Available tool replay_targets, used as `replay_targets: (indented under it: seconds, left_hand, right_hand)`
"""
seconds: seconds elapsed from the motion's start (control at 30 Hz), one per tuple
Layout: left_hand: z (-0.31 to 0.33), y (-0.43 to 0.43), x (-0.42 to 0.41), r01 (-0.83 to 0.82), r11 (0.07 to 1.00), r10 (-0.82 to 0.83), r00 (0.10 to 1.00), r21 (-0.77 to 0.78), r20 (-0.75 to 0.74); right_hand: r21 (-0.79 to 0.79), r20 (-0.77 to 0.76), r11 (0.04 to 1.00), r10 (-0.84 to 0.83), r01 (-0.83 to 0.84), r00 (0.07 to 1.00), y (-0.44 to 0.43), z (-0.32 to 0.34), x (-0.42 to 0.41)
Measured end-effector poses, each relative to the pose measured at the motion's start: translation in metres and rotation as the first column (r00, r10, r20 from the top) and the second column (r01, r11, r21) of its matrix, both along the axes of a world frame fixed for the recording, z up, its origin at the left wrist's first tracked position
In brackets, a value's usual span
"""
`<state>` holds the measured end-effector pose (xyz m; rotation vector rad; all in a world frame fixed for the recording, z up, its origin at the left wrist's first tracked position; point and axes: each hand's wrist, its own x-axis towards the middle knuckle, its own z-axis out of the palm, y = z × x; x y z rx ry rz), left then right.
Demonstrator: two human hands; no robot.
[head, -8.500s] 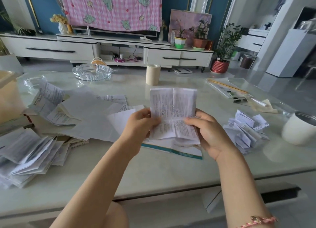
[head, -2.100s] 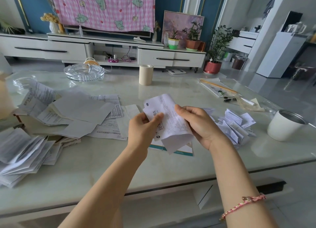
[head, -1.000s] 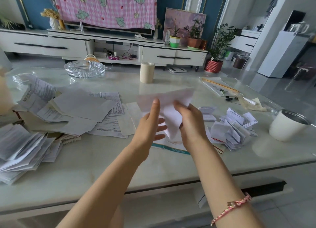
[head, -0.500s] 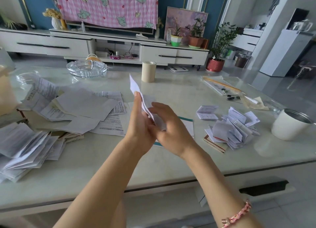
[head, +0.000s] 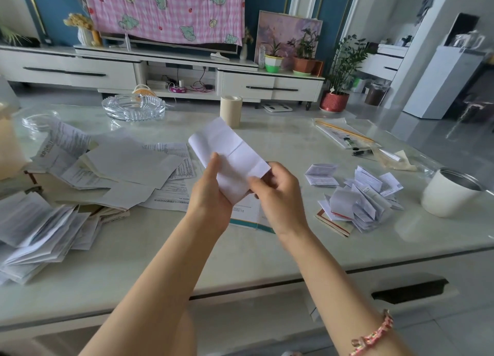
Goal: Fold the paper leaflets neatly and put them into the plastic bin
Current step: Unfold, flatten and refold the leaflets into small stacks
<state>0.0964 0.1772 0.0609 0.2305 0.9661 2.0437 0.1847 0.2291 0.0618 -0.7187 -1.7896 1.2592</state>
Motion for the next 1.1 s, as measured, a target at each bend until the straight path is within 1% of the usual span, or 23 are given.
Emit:
replay_targets:
  seconds: [0.03,0.07,0.13,0.17,0.2,0.27,0.33,0.4,0.5,0.53,0.6,0.7,0.83,0.9,1.0,1.1]
  left_hand:
    - [-0.001,0.001,-0.001,-0.063,0.997,0.063,0.998,-0.041,-0.008]
    - [-0.002,0.003,-0.002,-0.129,0.985,0.122,0.99,-0.11,-0.073]
    - [-0.004,0.003,-0.001,-0.229,0.947,0.166,0.949,-0.225,-0.27]
    - [-0.004,0.003,0.0,-0.24,0.938,0.144,0.926,-0.25,-0.349]
    - [-0.005,0.003,0.001,-0.214,0.942,0.095,0.908,-0.258,-0.408]
    - [-0.004,0.001,0.006,-0.09,0.96,-0.049,0.878,-0.265,-0.476]
    - [-0.004,0.001,0.011,-0.005,0.96,-0.151,0.835,-0.281,-0.529]
    - [-0.003,0.002,0.012,0.024,0.96,-0.173,0.833,-0.278,-0.525]
    - [0.0,0.003,0.012,0.107,0.954,-0.22,0.884,-0.281,-0.412]
    - [0.001,0.004,0.011,0.108,0.949,-0.225,0.889,-0.296,-0.398]
    - [0.002,0.003,0.013,0.061,0.948,-0.195,0.885,-0.312,-0.422]
    - [-0.002,0.002,0.014,-0.018,0.944,-0.17,0.829,-0.329,-0.532]
    - [-0.004,0.002,0.013,-0.091,0.944,-0.125,0.79,-0.317,-0.6]
    - [-0.004,0.001,0.013,-0.104,0.945,-0.113,0.787,-0.31,-0.607]
    - [-0.004,0.0,0.013,-0.105,0.946,-0.099,0.808,-0.307,-0.581]
    - [-0.002,-0.001,0.016,-0.102,0.949,-0.095,0.811,-0.299,-0.578]
  right_hand:
    - [-0.029,0.0,0.999,-0.036,0.036,0.999,0.003,0.002,0.001]
    - [-0.051,0.011,0.996,-0.068,0.069,0.998,0.005,0.004,0.003]
    - [-0.091,0.038,0.991,-0.095,0.098,0.995,0.014,0.008,0.007]
    - [-0.137,0.051,0.988,-0.066,0.072,0.997,0.017,0.011,0.009]
    - [-0.197,0.065,0.979,-0.029,0.042,0.997,0.02,0.013,0.011]
    - [-0.301,0.074,0.953,0.035,-0.011,0.997,0.025,0.015,0.015]
    - [-0.311,0.072,0.95,0.068,-0.042,0.995,0.028,0.014,0.018]
    - [-0.293,0.063,0.956,0.045,-0.025,0.997,0.032,0.013,0.018]
    - [-0.3,0.049,0.954,0.029,-0.013,0.998,0.037,0.015,0.02]
    - [-0.297,0.05,0.954,0.039,-0.022,0.998,0.038,0.015,0.021]
    - [-0.277,0.056,0.96,0.055,-0.038,0.997,0.038,0.015,0.021]
    - [-0.253,0.065,0.966,0.065,-0.046,0.996,0.037,0.015,0.022]
    - [-0.268,0.066,0.958,0.12,-0.099,0.991,0.036,0.016,0.022]
    - [-0.3,0.063,0.947,0.138,-0.113,0.988,0.037,0.016,0.023]
    - [-0.335,0.069,0.936,0.14,-0.109,0.988,0.037,0.015,0.024]
    - [-0.31,0.075,0.949,0.088,-0.06,0.993,0.037,0.013,0.023]
